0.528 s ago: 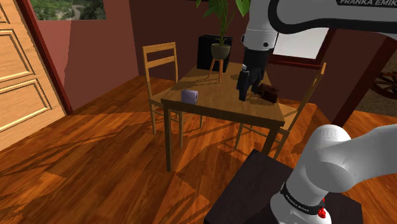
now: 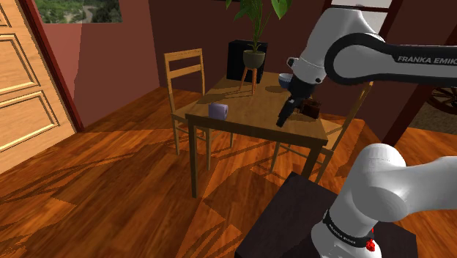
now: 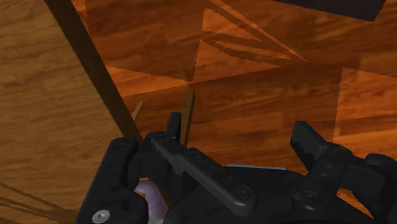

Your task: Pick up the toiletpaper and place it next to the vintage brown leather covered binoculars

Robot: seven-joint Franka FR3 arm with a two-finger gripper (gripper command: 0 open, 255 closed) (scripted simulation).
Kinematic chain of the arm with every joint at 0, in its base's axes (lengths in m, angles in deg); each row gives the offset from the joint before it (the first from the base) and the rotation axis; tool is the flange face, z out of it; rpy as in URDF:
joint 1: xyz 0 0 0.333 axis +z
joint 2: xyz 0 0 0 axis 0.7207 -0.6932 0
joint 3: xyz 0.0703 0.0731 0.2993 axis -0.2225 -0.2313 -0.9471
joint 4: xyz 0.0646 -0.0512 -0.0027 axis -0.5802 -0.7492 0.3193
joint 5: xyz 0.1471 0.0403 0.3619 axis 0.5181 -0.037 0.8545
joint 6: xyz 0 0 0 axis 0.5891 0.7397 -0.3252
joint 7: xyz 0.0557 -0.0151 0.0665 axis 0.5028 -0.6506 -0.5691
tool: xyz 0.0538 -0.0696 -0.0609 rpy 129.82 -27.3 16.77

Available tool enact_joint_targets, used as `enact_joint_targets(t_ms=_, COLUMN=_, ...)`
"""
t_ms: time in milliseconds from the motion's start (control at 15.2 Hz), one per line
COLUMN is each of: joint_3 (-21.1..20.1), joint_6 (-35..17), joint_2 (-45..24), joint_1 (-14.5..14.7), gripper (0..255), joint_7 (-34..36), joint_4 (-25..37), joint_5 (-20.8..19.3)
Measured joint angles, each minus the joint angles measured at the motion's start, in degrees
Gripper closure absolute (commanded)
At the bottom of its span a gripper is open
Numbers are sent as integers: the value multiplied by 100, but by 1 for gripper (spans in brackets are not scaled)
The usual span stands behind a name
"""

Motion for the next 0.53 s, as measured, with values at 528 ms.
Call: enact_joint_targets(t_ms=528, joint_3=2133, joint_6=-3572, joint_2=-134, joint_1=93, gripper=0, joint_7=-2195, joint_4=-1438, joint_5=-918)
